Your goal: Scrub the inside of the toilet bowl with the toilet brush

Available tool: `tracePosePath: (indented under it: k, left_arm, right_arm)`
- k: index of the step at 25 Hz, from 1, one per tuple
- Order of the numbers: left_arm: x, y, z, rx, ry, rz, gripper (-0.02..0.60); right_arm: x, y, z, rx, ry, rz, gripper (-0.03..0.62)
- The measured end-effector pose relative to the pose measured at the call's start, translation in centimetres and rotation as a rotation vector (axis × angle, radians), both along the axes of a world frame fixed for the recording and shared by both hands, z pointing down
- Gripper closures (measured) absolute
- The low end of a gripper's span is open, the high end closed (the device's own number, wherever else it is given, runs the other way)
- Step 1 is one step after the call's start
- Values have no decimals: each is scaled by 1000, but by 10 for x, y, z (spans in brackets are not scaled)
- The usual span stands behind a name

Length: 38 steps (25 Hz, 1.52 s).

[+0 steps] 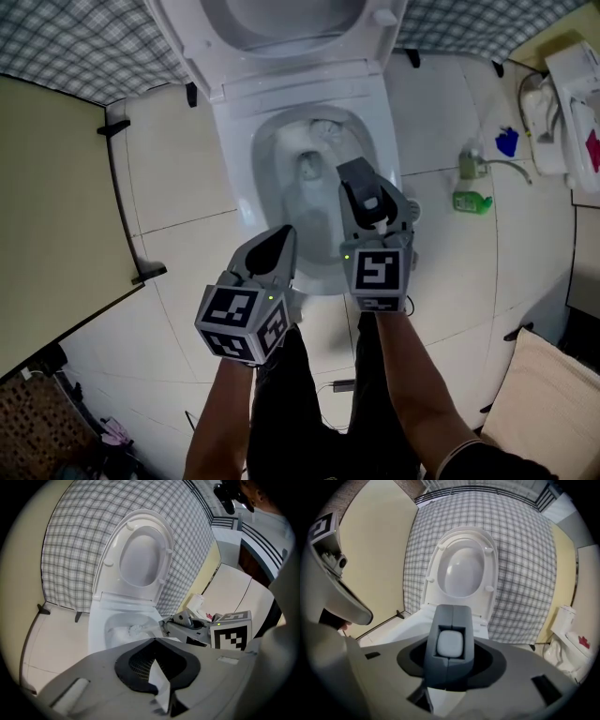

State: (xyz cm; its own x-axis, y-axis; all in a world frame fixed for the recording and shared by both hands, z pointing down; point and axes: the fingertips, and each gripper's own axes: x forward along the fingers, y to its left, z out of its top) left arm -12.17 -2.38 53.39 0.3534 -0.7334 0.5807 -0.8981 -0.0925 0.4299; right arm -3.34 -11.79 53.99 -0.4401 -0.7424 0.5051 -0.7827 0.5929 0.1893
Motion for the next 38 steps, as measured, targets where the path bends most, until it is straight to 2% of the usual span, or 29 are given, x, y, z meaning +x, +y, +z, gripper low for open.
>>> tracePosePath:
  k: [5,9,23,28,38]
  left_arm:
    - [-4,8,1,-10,-8,11,572]
    - [-6,10,-2,-5,0,11,572]
    - [-11,23,-2,-17,11,16,572]
    - [-10,24,-2,-15,11,15,572]
    - [-9,27,0,-11,11,-1,572]
  right_arm:
    - [23,10,-4,-14,10,159,402]
    - [38,24,0,-51,23,244,402]
    - [72,89,-8,-132,45,348,402]
    - [59,90,-14,-114,20,276,404]
    - [5,35,-19,-78,-85,68,404]
